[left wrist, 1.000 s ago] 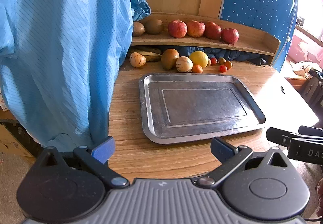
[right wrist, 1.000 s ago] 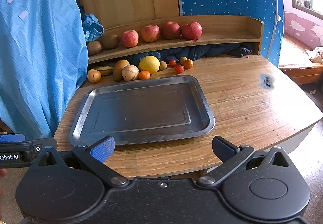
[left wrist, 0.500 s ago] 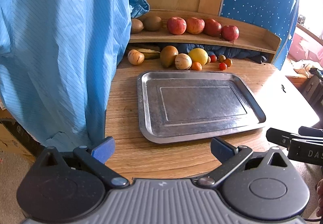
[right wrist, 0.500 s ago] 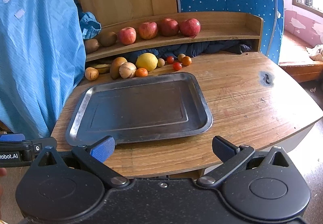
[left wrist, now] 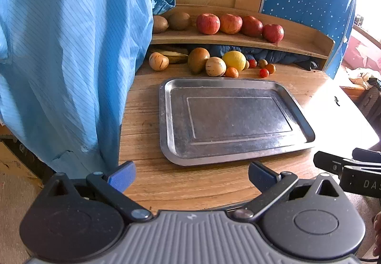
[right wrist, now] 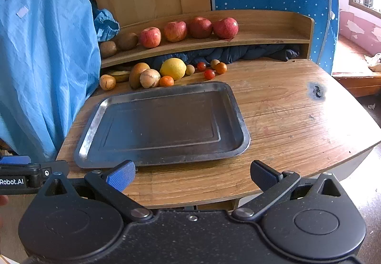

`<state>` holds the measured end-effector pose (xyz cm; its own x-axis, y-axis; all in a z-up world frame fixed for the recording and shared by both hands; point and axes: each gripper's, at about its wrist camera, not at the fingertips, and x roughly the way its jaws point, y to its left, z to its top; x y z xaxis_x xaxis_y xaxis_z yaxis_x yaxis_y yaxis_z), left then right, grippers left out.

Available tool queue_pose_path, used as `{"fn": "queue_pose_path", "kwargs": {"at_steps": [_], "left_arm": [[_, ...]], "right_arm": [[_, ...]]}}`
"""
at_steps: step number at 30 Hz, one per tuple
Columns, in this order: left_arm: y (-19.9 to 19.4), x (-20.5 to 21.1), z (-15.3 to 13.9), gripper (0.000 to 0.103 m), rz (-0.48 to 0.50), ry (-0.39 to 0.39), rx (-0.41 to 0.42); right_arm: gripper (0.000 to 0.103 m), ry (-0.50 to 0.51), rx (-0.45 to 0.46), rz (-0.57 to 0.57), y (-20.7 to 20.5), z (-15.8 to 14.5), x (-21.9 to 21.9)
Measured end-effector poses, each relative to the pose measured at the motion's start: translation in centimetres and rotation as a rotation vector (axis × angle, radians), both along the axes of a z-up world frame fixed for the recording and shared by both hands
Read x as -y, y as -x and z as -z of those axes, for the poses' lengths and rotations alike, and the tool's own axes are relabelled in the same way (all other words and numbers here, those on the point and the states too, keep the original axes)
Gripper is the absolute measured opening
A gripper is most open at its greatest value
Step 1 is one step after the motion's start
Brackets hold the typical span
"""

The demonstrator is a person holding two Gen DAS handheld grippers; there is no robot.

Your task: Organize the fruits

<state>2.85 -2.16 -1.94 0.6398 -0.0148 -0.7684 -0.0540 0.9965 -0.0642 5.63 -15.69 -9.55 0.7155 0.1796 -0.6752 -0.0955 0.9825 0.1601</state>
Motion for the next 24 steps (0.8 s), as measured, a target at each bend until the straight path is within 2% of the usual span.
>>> {"fn": "queue_pose_path", "kwargs": {"at_steps": [14, 24], "left_arm": [[-1.7, 1.0, 1.2, 0.102, -0.066, -0.024, -0.071], [-3.7, 2.7, 1.7, 0.102, -0.123, -0.050, -0.113]], "right_arm": [[0.103, 0.060, -0.023, -0.062, -1.6, 1.0, 0.6], [0.102, 0.086, -0.015, -0.151, -4.5, 1.1, 1.5]]}}
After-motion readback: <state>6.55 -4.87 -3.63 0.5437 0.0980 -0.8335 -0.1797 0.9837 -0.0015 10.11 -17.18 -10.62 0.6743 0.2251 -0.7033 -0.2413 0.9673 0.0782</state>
